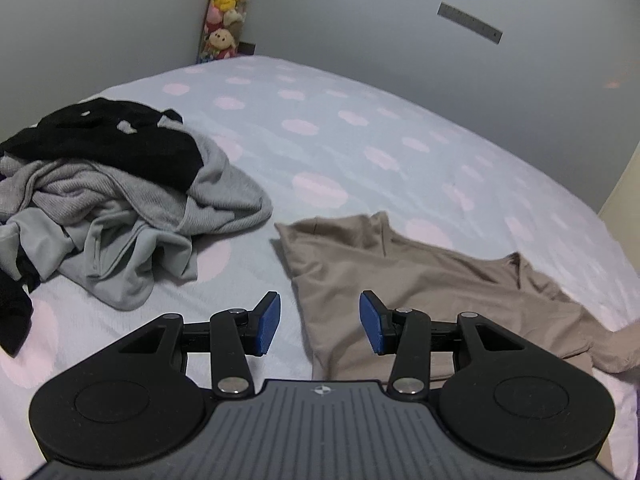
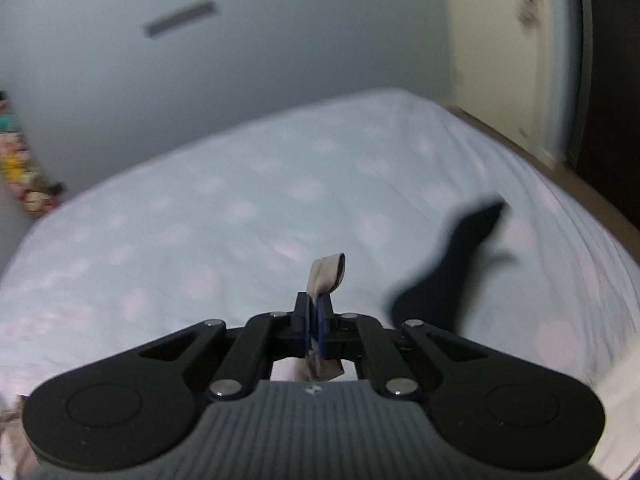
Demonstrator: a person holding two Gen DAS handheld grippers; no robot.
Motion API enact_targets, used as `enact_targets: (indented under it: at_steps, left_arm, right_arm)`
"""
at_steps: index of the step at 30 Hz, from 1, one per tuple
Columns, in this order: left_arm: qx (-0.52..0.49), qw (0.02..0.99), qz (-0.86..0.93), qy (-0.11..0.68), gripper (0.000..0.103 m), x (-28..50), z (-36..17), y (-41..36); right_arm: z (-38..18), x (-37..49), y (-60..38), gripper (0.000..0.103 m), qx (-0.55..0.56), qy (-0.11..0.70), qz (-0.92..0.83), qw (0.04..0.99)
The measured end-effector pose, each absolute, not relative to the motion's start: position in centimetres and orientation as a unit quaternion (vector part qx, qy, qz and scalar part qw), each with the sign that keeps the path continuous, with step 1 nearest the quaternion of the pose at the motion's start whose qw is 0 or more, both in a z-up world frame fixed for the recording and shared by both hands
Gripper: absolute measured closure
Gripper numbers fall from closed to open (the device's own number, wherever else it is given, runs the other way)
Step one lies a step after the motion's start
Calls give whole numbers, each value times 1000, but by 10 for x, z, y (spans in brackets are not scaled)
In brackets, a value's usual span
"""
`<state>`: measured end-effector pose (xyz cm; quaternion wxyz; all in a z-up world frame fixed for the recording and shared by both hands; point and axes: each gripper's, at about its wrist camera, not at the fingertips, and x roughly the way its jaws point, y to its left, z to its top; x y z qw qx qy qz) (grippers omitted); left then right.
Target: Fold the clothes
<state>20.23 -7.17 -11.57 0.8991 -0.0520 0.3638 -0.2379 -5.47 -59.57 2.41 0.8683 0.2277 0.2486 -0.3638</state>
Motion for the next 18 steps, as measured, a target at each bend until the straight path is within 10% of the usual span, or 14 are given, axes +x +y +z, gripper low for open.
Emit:
enact_targets:
  at_steps: [18]
  left_arm:
    - [-77,894,-244,368,61,201,-108,-51]
  right_arm:
    - [116,110,-393,98,137,225,-135,955]
